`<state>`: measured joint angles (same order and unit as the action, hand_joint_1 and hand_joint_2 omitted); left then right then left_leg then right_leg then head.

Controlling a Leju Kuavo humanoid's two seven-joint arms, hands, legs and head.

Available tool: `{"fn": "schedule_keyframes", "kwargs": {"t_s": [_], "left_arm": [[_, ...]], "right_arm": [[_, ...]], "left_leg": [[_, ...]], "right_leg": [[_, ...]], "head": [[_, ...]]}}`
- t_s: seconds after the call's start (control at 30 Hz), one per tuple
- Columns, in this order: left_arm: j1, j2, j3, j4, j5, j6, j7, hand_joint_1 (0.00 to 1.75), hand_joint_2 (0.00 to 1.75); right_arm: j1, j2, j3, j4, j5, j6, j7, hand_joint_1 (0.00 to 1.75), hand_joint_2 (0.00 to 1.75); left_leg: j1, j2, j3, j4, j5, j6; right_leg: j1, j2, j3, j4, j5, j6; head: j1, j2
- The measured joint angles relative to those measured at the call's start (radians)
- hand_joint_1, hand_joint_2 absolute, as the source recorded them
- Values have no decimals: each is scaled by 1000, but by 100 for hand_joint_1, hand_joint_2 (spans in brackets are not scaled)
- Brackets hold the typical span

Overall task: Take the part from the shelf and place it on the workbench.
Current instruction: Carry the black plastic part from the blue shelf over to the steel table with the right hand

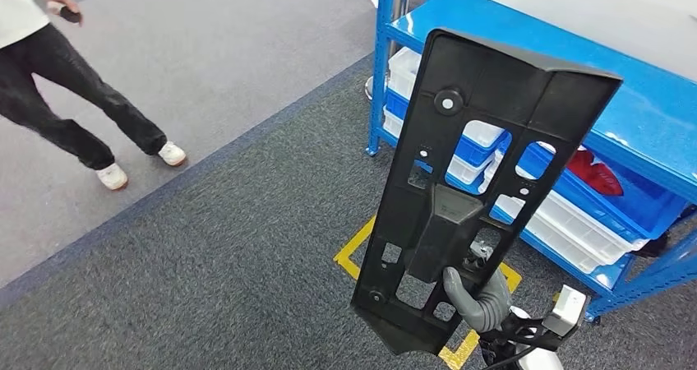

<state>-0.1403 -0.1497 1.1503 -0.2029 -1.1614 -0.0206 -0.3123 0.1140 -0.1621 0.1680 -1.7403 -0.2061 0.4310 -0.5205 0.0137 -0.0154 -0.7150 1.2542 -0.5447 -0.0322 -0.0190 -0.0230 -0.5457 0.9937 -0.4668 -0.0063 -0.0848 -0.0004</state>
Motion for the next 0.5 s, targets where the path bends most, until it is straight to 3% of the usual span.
{"fn": "schedule_keyframes", "kwargs": {"t_s": [0.03, 0.07, 0.13, 0.17, 0.23, 0.27, 0.33, 0.4, 0.47, 0.5], "left_arm": [[0, 0, 0, 0, -1, 0, 2, 0, 175], [1, 0, 0, 0, -1, 0, 3, 0, 175], [1, 0, 0, 0, -2, 0, 6, 0, 175], [0, 0, 0, 0, -2, 0, 6, 0, 175], [-4, 0, -1, 0, -1, -1, 8, 0, 175], [-5, 0, 0, 0, 0, -1, 11, 0, 175], [-1, 0, 0, 0, 5, -2, 15, 0, 175], [-1, 0, 0, 0, 12, -3, 16, 0, 175], [-6, -2, 0, 0, 17, -3, 16, 0, 175], [-8, -3, 0, 0, 18, -3, 16, 0, 175]], "right_arm": [[3, 0, -1, 0, 2, 0, 0, 147, 175], [5, 0, -2, 0, 3, 0, 0, 147, 175], [7, 0, -4, -2, 5, -1, -1, 147, 175], [8, 0, -4, -4, 6, -1, -1, 147, 175], [9, 0, -5, -8, 7, -1, -2, 147, 175], [8, 0, -6, -9, 8, -1, -2, 147, 175], [0, 0, -6, -9, 10, 1, -2, 147, 175], [-16, 1, -5, -9, 12, 2, -1, 147, 175], [-27, 1, -4, -8, 13, 3, 2, 147, 175], [-29, 1, -5, -7, 13, 4, 3, 147, 175]], "left_leg": [[0, 4, -10, 35, -11, -1], [0, 7, -2, 34, -4, -1], [-2, 26, 69, -77, 49, 5], [-6, 49, 110, -150, 70, 12], [-15, 80, 155, -238, 89, 29], [-19, 81, 155, -249, 87, 36], [-16, 59, 152, -255, 95, 47], [-9, 39, 153, -265, 107, 59], [-6, 18, 149, -267, 114, 66], [-6, 5, 146, -266, 116, 67]], "right_leg": [[3, -15, 0, 0, 0, -1], [4, -30, 0, 1, -1, -1], [8, -55, 1, 3, -1, 0], [11, -66, 2, 4, -3, 2], [16, -86, 3, 6, -4, 8], [18, -95, 3, 6, -4, 13], [16, -106, 4, 6, -5, 22], [12, -66, -11, 46, -37, 31], [6, -7, -61, 162, -104, 38], [4, 7, -92, 229, -133, 40]], "head": [[0, 0], [0, 0], [0, 0], [0, 0], [0, 0], [0, 0], [0, 0], [0, 0], [0, 0], [0, 0]]}}
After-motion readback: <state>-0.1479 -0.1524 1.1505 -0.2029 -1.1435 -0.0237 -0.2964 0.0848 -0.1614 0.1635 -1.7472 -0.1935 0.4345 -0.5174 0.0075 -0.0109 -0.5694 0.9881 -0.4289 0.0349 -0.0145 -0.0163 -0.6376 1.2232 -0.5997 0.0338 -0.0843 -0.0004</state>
